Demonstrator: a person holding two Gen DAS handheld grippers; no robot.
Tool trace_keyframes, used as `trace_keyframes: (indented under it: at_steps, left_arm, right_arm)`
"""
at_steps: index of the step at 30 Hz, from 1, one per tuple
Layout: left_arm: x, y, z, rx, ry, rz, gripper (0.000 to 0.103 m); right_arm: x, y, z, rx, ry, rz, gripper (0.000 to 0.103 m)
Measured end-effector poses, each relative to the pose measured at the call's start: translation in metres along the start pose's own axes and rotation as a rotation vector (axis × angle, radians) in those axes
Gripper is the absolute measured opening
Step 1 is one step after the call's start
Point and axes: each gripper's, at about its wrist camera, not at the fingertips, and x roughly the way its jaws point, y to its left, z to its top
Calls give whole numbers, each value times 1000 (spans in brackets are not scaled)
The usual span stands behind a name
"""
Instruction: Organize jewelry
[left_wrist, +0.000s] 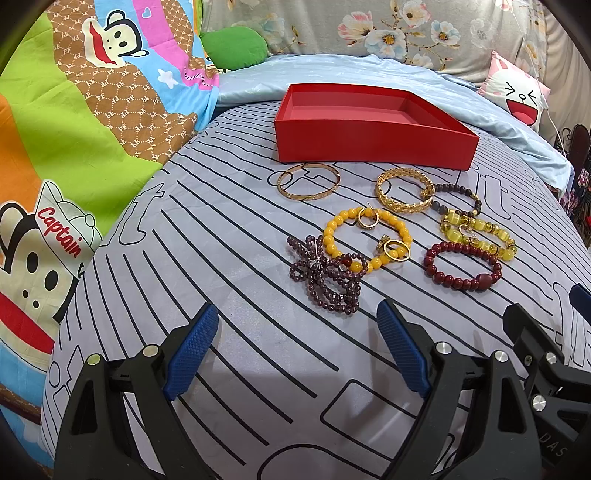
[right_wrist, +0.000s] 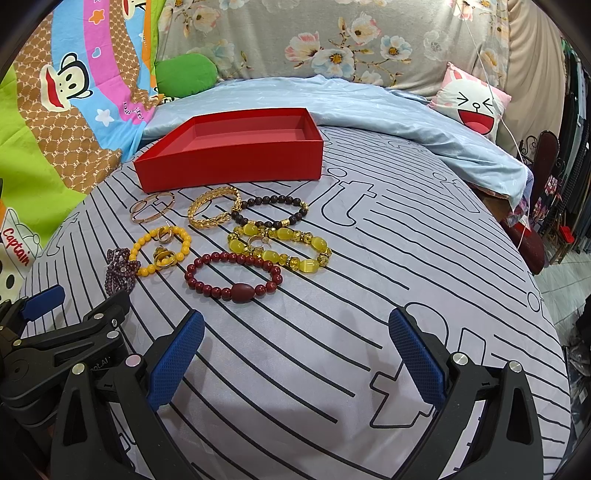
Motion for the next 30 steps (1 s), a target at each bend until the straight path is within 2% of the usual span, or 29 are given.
trace_keyframes:
  at_steps: [30]
  left_arm:
    - [0,-1,-1,0,-3,1,83]
  right_arm:
    - [0,-1,0,1,1,2,96]
